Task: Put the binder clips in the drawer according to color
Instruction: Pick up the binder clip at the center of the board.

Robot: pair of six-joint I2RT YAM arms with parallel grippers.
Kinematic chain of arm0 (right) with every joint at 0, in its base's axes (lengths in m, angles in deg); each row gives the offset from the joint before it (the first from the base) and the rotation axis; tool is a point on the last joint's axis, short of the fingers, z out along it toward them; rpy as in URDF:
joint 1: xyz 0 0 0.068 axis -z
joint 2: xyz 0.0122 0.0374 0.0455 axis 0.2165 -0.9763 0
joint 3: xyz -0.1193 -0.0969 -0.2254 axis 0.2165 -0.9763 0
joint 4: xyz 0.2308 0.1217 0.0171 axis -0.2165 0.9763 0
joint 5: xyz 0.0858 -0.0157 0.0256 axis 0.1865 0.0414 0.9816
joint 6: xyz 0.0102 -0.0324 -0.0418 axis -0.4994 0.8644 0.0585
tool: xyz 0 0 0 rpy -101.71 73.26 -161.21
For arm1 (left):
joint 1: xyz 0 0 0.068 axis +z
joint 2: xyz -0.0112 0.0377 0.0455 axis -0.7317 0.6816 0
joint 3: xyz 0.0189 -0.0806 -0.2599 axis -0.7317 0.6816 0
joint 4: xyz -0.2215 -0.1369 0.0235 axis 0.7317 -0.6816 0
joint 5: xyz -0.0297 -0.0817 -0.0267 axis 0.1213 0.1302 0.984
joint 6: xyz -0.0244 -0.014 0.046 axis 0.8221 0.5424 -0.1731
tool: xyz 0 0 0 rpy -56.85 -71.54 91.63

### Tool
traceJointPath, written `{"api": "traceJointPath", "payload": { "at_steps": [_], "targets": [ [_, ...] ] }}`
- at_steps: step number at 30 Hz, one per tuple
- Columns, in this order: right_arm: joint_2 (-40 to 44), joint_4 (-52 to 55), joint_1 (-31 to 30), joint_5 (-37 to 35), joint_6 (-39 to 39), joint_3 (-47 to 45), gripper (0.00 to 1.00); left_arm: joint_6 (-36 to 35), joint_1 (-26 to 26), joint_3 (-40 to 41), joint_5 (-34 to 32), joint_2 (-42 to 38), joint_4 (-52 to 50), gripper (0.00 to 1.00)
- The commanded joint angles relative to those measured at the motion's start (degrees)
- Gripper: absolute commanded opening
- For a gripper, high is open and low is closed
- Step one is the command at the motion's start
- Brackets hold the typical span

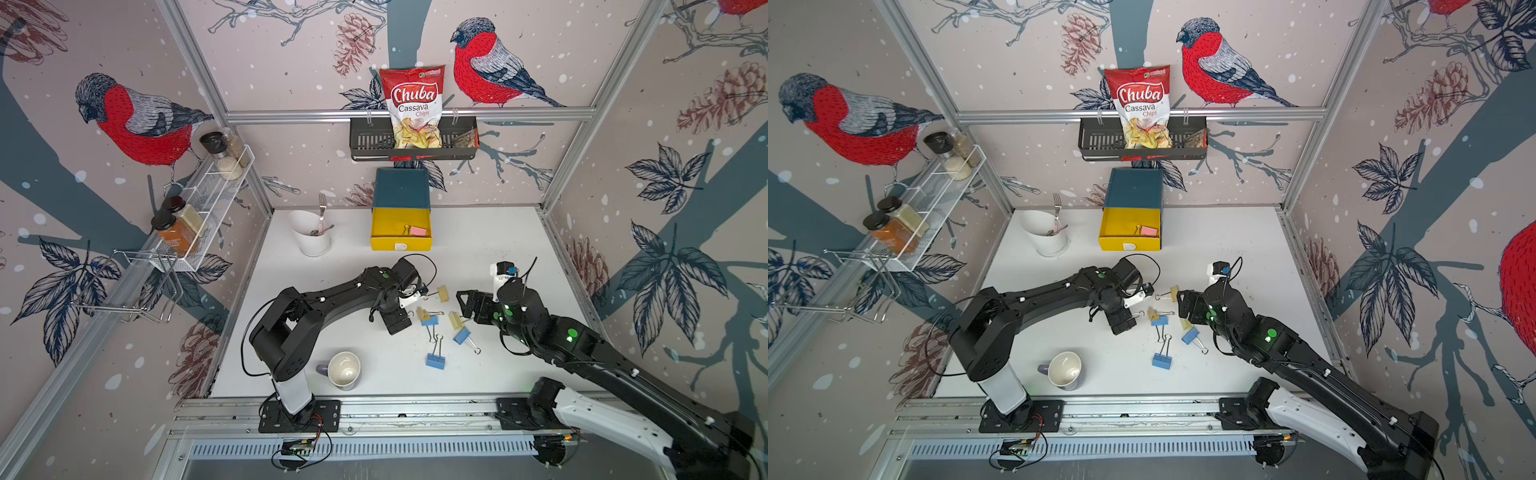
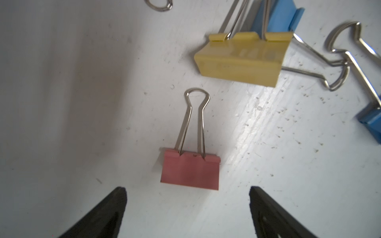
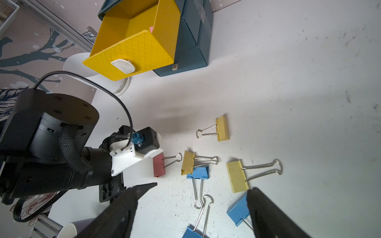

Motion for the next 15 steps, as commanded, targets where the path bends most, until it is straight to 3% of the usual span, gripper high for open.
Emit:
{"api": "traceJointPath", "payload": {
  "at_steps": [1, 15],
  "targets": [
    [0.0, -1.1, 0.1, 0.0, -0.6, -0.1, 0.88, -1.6, 0.2, -1.2, 2.3, 2.3, -0.4, 0.95],
    [0.2, -1.1, 0.4, -0.1, -0.3, -0.6, 0.88, -1.2, 0.4, 2.3, -0.9, 4.7, 3.4, 0.85]
  ]
}}
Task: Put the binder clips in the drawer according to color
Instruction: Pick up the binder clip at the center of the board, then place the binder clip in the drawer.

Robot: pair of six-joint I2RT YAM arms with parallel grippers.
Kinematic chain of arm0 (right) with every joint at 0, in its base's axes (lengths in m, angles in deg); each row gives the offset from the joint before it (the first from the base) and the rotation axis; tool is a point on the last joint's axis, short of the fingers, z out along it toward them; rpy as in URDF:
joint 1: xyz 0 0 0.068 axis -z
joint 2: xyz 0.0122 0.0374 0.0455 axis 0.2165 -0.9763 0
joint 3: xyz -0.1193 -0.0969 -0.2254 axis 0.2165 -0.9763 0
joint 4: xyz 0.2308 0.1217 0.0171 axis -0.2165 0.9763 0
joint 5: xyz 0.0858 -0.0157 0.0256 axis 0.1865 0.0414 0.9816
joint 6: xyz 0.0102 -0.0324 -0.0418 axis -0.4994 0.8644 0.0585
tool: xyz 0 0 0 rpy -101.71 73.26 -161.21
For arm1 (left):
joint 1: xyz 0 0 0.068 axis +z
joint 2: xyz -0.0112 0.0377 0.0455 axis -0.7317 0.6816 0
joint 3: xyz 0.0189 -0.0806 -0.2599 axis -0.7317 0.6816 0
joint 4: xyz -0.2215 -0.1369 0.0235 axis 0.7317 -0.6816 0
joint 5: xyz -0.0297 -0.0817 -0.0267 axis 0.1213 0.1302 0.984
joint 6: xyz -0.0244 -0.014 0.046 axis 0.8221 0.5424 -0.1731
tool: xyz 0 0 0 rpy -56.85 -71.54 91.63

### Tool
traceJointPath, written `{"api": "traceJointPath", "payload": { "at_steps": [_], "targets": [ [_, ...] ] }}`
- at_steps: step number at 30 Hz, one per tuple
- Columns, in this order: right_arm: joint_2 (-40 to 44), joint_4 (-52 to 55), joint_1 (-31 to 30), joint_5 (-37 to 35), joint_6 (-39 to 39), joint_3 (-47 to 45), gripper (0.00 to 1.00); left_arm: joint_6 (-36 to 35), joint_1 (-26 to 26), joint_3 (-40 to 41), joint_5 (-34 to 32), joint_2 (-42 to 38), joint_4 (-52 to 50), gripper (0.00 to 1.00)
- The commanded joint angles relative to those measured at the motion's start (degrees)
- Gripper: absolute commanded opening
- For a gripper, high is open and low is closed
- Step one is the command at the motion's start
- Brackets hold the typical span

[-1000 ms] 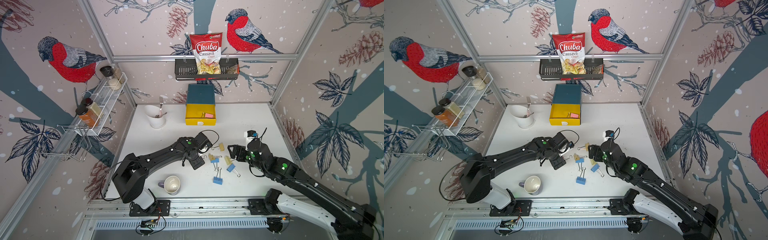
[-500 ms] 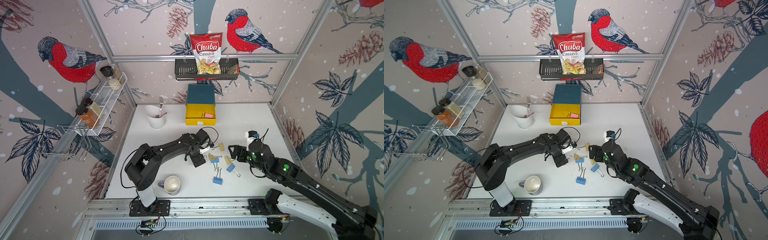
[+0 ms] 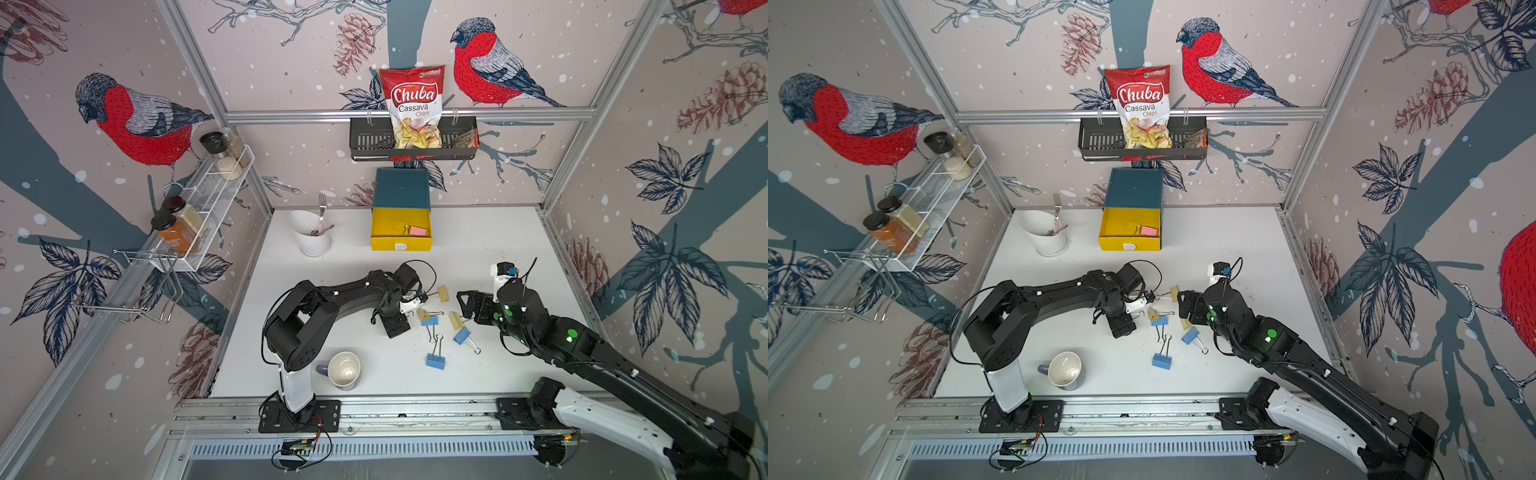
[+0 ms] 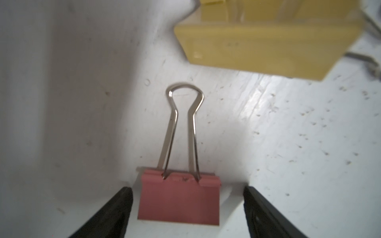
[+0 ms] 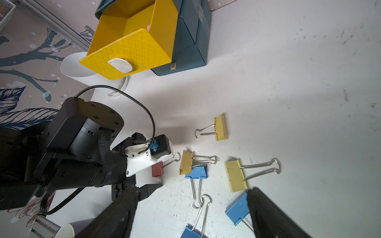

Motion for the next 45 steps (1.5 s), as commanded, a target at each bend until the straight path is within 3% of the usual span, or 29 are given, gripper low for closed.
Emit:
{"api": "traceJointPath", "payload": {
  "at_steps": [1, 16, 25, 28, 32, 39, 45],
  "targets": [
    [0.0, -1.2, 0.2, 0.0, -0.3, -0.2, 0.88, -0.3, 0.1, 0.5, -1.3, 0.4, 2.2, 0.84],
    [0.1, -1.8, 0.6, 0.7, -0.6, -1.3, 0.88, 2.1, -2.0, 1.5, -1.3, -3.0, 4.8, 0.38],
    [2.1, -0.2, 1.2, -0.2, -0.7, -0.8, 0.88, 11.0, -5.5, -6.2, 5.5, -17.7, 4.8, 0.34],
    [2.2, -0.3, 1.5, -0.2, -1.0, -1.4, 0.88, 13.1, -5.4, -12.0, 2.2, -19.9, 4.9, 0.35],
    [2.2, -0.7, 1.6, -0.2, -1.4, -2.5, 0.88, 15.9, -1.4, -25.2, -2.1, -14.8, -0.8, 0.37],
    [2.2, -2.1, 1.7, 0.5, -2.0, -4.1, 0.88, 16.3, 3.9, -44.7, -10.6, 1.2, -10.7, 0.37],
    [2.3, -1.4, 1.6, 0.8, -2.1, -3.8, 0.88, 16.5, 6.8, -56.4, -12.2, 11.2, -15.0, 0.37]
  ]
}}
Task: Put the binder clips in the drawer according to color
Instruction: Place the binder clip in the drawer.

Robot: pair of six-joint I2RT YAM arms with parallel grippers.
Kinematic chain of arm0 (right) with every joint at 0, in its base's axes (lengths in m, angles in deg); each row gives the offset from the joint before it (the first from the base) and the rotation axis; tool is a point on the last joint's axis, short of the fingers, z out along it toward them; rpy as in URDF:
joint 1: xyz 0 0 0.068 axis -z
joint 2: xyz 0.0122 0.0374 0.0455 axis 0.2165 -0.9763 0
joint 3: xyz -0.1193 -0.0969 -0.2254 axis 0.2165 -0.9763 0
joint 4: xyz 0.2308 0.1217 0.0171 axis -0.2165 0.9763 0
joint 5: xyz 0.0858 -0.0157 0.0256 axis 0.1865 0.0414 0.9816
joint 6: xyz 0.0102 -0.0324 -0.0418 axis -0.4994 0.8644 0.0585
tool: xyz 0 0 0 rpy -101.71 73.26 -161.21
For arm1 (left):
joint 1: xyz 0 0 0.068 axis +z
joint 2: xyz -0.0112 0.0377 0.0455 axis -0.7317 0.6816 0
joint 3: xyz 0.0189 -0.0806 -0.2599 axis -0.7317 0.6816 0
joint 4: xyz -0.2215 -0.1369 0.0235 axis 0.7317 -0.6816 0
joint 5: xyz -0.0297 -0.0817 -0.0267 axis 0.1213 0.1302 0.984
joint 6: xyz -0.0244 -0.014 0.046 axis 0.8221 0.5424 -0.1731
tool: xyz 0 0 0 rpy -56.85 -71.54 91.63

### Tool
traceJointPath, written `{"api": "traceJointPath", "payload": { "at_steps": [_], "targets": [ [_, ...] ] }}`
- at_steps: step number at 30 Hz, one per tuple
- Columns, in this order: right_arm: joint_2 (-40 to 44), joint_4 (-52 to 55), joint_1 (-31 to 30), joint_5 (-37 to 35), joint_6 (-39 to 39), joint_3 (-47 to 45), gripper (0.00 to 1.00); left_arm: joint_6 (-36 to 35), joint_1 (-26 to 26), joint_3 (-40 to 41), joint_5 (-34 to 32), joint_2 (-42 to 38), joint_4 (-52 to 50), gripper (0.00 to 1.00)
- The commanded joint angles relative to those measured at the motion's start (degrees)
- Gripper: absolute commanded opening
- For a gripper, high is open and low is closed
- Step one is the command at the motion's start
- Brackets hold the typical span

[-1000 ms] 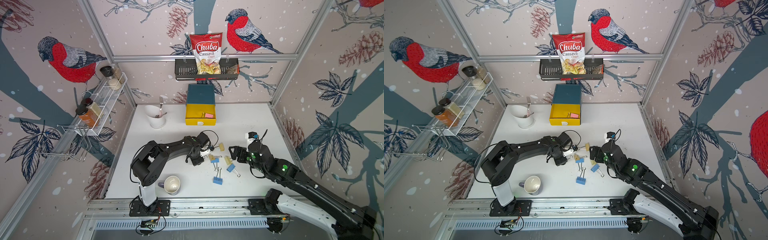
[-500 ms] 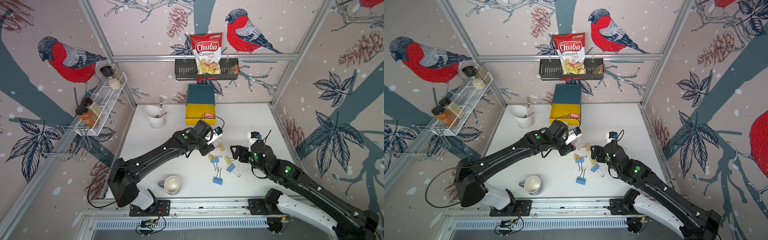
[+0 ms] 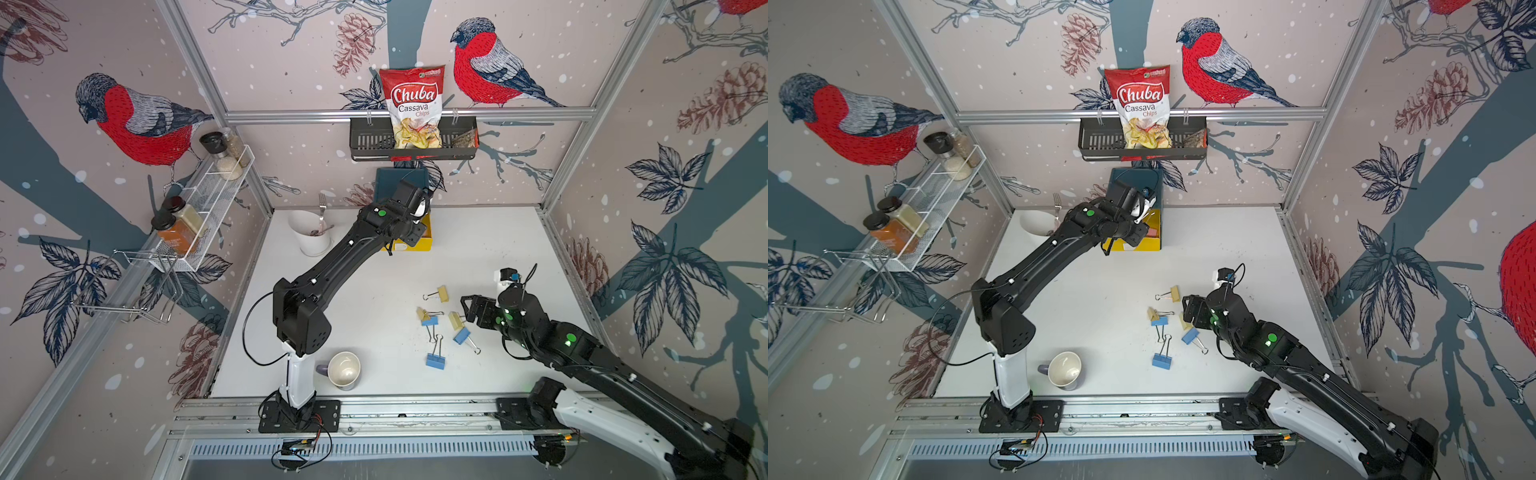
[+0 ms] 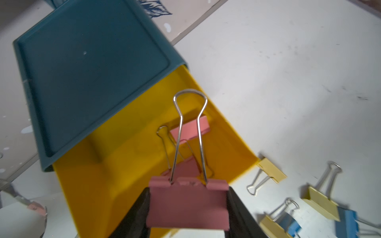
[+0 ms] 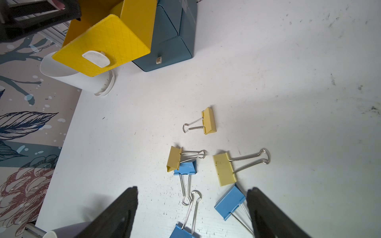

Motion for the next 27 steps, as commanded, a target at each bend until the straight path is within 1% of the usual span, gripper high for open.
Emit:
{"api": "traceJointPath", "payload": {
  "at_steps": [1, 6, 7, 8, 10, 11, 12, 16, 18, 19, 21, 22, 23, 25, 27],
  "targets": [
    [0.2, -1.3, -0.1, 0.6, -0.7, 0.2, 0.88, 0.7, 0.6, -3.8, -1.6, 3.2, -4.1, 0.38],
    [0.3, -1.7, -0.4, 0.8, -1.1, -0.3, 0.88, 2.7, 1.7, -4.4, 0.8, 5.1, -3.8, 0.4],
    [0.2, -1.8, -0.4, 1.0, -1.1, -0.4, 0.88, 3.5, 1.8, -4.3, 0.9, 5.1, -3.8, 0.42],
    [0.2, -1.9, -0.5, 1.1, -1.1, -0.4, 0.88, 4.0, 2.0, -4.3, 0.8, 5.1, -3.8, 0.46],
    [0.0, -1.9, -0.6, 1.0, -1.0, -0.5, 0.88, 4.9, 2.0, -4.2, 0.7, 4.9, -3.6, 0.67],
    [-0.1, -2.0, -0.5, 1.0, -1.0, -0.5, 0.88, 5.5, 2.0, -4.2, 0.6, 4.8, -3.3, 0.75],
    [-0.1, -2.1, -0.5, 1.1, -0.9, -0.5, 0.88, 5.9, 2.0, -4.3, 0.8, 4.4, -3.0, 0.79],
    [-0.5, -2.3, -0.6, 1.3, -0.6, -0.5, 0.88, 8.6, 2.0, -4.1, 1.5, 1.3, -0.3, 0.88],
    [-0.6, -2.3, -0.6, 1.1, -0.5, -0.4, 0.88, 10.2, 2.0, -3.1, 2.6, -1.1, 1.7, 0.89],
    [-0.6, -2.4, -0.6, 1.2, -0.4, -0.4, 0.88, 11.9, 2.0, -2.0, 2.2, -2.7, 3.0, 0.86],
    [-0.6, -2.5, -0.6, 1.2, -0.4, -0.3, 0.88, 17.2, 2.0, 1.3, 0.3, -6.4, 5.7, 0.84],
    [-0.5, -2.5, -0.6, 1.1, -0.5, -0.4, 0.88, 20.7, 2.0, 4.6, 0.5, -9.3, 8.1, 0.82],
    [-0.5, -2.7, -0.6, 1.1, -0.4, -0.5, 0.88, 24.0, 2.0, 8.9, 1.5, -12.1, 11.1, 0.81],
    [-0.4, -2.9, -0.5, 1.1, -0.5, -0.9, 0.88, 32.1, 2.0, 20.8, 5.7, -19.7, 19.9, 0.78],
    [-0.4, -3.1, -0.5, 1.2, -0.7, -1.2, 0.88, 40.9, 2.2, 32.8, 8.0, -26.6, 28.8, 0.75]
  ]
}}
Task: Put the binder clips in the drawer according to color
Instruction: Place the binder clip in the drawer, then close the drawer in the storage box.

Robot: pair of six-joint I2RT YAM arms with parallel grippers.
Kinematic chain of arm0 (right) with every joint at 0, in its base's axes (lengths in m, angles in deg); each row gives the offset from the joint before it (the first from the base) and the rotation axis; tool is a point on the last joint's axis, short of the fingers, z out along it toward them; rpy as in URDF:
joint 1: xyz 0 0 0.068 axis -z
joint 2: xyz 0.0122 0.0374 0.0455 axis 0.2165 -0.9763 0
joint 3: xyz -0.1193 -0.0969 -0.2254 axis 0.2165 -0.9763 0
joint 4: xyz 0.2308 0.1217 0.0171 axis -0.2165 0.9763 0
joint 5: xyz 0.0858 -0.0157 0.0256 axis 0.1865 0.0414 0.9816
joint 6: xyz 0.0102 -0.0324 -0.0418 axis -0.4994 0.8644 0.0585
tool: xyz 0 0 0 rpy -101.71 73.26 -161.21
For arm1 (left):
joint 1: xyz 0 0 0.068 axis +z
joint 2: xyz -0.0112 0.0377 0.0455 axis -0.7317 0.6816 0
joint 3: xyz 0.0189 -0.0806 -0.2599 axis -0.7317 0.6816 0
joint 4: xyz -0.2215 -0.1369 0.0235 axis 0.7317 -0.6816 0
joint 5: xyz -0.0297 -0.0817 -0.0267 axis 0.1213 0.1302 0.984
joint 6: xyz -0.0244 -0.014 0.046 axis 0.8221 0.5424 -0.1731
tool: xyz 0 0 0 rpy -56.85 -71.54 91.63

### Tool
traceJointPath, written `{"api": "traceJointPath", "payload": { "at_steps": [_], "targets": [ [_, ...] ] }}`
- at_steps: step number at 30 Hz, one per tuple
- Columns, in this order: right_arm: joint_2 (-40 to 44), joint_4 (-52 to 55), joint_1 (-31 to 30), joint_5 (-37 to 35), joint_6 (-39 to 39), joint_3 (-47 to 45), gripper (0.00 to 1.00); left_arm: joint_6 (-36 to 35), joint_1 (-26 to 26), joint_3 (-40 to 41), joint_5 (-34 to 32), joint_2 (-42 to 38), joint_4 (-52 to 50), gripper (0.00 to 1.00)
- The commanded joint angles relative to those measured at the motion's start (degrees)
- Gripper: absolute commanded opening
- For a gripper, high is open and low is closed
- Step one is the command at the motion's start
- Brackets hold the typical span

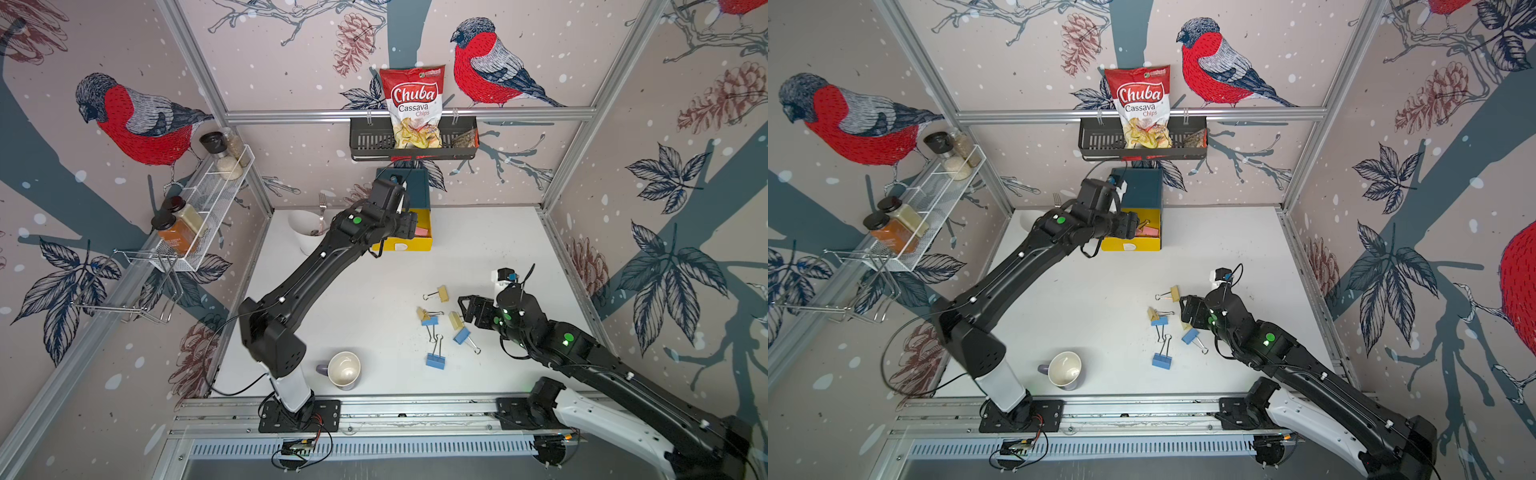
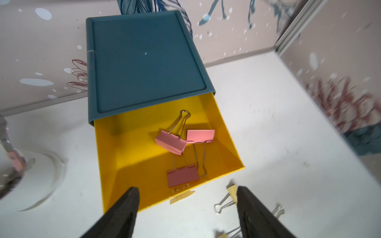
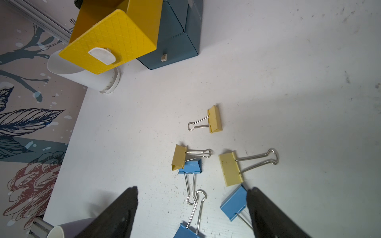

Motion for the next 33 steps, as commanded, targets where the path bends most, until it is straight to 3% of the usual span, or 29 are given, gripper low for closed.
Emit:
{"api": "traceJointPath", "payload": {
  "at_steps": [1, 4, 9, 13, 22, 29, 33],
  "targets": [
    [0.2, -1.3, 0.0, 0.1, -0.5, -0.5, 0.88, 19.9, 0.9, 15.1, 6.2, -8.9, 18.7, 0.72],
    [0.3, -1.2, 0.0, 0.2, -0.4, -0.6, 0.88, 32.3, 2.2, 28.2, 9.9, -16.1, 27.6, 0.64],
    [0.1, -1.9, 0.0, 0.4, -0.4, -0.6, 0.88, 46.0, 2.5, 42.5, 10.6, -22.9, 40.6, 0.57],
    [-0.4, -2.3, -0.1, 0.8, -0.4, -0.3, 0.88, 53.2, 3.8, 48.9, 9.4, -23.6, 47.8, 0.52],
    [-0.4, -2.0, 0.0, 0.4, -0.6, 0.3, 0.88, 60.7, 6.4, 50.4, 10.2, -18.2, 54.3, 0.48],
    [-0.5, -1.9, -0.1, 0.3, -0.6, 0.4, 0.87, 63.4, 7.9, 48.0, 10.5, -12.8, 56.7, 0.32],
    [-0.7, -2.0, -0.3, 0.4, -0.6, 0.5, 0.88, 64.1, 8.7, 45.4, 11.5, -8.8, 57.3, 0.28]
  ]
}}
